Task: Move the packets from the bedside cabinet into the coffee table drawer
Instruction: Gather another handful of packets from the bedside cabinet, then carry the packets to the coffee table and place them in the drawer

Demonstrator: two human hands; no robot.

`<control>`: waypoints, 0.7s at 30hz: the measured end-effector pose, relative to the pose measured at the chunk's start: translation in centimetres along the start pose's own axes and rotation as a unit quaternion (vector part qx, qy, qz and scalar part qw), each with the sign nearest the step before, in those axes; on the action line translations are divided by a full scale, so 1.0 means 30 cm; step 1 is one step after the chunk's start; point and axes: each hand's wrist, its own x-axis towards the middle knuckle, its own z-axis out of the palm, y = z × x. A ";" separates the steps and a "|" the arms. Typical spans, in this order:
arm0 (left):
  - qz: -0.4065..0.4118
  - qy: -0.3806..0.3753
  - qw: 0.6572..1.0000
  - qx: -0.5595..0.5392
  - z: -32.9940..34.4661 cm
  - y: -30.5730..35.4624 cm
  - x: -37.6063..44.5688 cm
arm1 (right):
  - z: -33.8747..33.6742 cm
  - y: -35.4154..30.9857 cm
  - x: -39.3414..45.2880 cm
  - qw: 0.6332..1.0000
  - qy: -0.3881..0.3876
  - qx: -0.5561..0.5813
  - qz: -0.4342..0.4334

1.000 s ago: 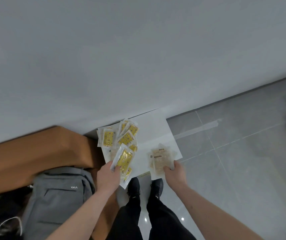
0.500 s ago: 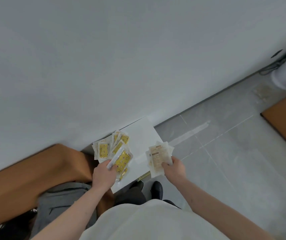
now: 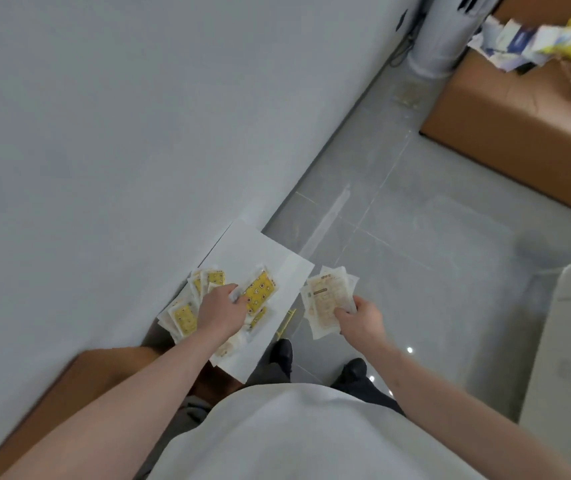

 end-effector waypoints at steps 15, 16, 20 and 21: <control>0.230 -0.130 0.952 0.152 0.431 0.517 -0.241 | -0.398 0.532 -0.294 0.962 0.202 0.161 0.093; 0.242 -0.136 0.948 0.157 0.476 0.546 -0.281 | -0.431 0.581 -0.323 0.958 0.210 0.167 0.099; 0.277 -0.159 0.933 0.165 0.655 0.631 -0.457 | -0.558 0.783 -0.438 0.944 0.241 0.191 0.120; 0.283 -0.162 0.930 0.168 0.698 0.650 -0.499 | -0.590 0.830 -0.463 0.941 0.248 0.194 0.125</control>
